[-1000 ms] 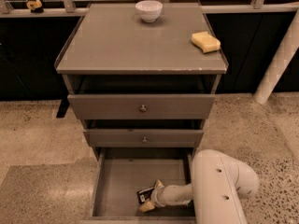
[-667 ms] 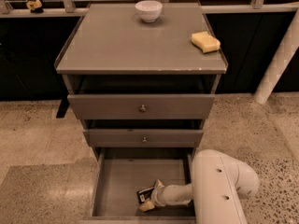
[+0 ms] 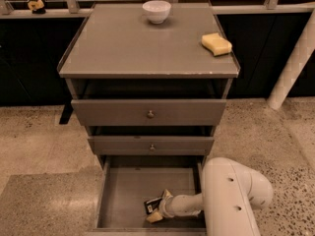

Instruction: Pick rxbar chocolate from bottom drawer and place on counter

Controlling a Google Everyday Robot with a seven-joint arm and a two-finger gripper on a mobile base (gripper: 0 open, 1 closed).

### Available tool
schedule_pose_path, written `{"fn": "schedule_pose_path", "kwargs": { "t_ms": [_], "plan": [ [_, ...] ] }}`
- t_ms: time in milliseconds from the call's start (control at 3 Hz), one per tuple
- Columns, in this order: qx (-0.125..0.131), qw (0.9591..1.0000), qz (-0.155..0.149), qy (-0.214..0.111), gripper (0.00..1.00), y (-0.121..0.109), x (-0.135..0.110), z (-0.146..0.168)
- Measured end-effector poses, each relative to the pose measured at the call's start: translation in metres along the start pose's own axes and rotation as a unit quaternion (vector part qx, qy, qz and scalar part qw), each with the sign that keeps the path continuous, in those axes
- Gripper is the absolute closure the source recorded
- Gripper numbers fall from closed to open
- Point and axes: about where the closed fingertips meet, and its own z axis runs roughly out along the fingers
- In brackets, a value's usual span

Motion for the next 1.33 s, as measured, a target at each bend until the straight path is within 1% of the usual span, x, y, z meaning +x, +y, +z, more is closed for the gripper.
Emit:
{"fn": "schedule_pose_path", "kwargs": {
  "t_ms": [333,1000,1333],
  "plan": [
    [0.000,1.0000,0.000,0.000,1.00,0.000,-0.003,-0.005],
    [0.000,1.0000,0.000,0.000,1.00,0.001,-0.010,-0.014],
    [0.024,0.9992,-0.031,-0.004,1.00,-0.011,-0.036,-0.038]
  ]
}}
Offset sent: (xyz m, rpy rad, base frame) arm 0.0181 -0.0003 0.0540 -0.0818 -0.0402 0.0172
